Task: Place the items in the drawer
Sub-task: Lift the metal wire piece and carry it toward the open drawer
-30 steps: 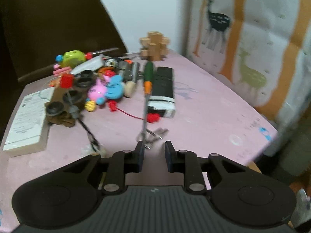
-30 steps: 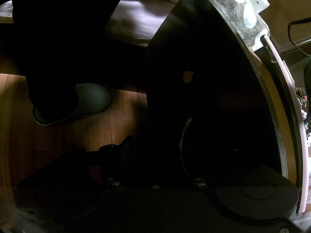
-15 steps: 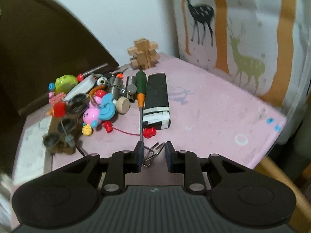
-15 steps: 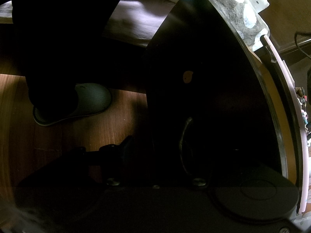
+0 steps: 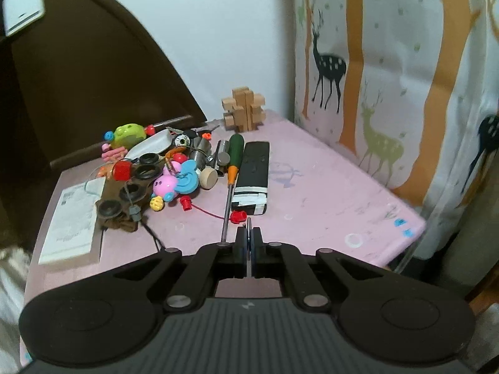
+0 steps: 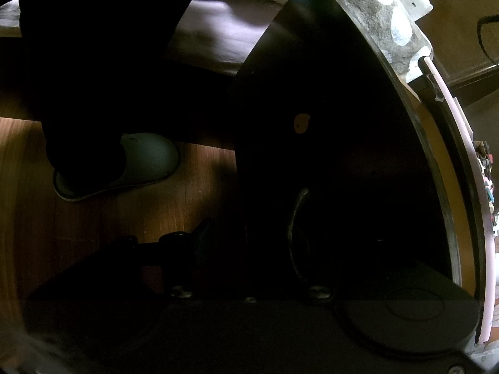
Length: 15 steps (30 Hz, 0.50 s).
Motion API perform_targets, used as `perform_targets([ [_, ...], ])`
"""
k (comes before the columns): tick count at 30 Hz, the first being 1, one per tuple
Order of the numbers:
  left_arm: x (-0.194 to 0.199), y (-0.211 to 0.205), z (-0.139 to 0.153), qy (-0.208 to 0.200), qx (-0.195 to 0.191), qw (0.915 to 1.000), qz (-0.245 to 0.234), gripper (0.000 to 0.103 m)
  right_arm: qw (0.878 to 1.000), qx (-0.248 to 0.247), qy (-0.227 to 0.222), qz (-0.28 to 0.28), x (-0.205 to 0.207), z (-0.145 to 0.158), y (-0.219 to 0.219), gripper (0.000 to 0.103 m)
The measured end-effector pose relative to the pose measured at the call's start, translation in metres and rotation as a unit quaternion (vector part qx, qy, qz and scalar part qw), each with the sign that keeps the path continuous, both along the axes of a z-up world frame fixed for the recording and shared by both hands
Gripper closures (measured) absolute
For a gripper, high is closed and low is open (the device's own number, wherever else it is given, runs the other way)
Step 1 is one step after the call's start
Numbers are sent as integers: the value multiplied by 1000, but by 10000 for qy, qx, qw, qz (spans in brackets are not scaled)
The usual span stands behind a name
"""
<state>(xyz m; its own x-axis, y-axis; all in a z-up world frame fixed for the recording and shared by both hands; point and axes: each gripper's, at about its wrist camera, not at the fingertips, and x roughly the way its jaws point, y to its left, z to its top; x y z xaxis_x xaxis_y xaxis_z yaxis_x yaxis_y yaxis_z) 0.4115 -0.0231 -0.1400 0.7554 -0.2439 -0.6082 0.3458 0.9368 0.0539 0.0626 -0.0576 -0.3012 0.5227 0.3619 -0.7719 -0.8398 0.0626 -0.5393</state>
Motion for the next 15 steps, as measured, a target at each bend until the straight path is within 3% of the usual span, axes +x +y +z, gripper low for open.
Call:
perform_targets([
  [7, -40, 10, 10, 227, -462, 9987, 38, 102, 10000, -10, 1, -1, 1, 0, 0, 48],
  [11, -67, 7, -2, 532, -396, 9978, -98, 102, 10000, -12, -1, -2, 1, 0, 0, 48],
  [15, -83, 3, -34, 1098, -193, 9936, -178, 102, 10000, -11, -2, -10, 0, 0, 0, 48],
])
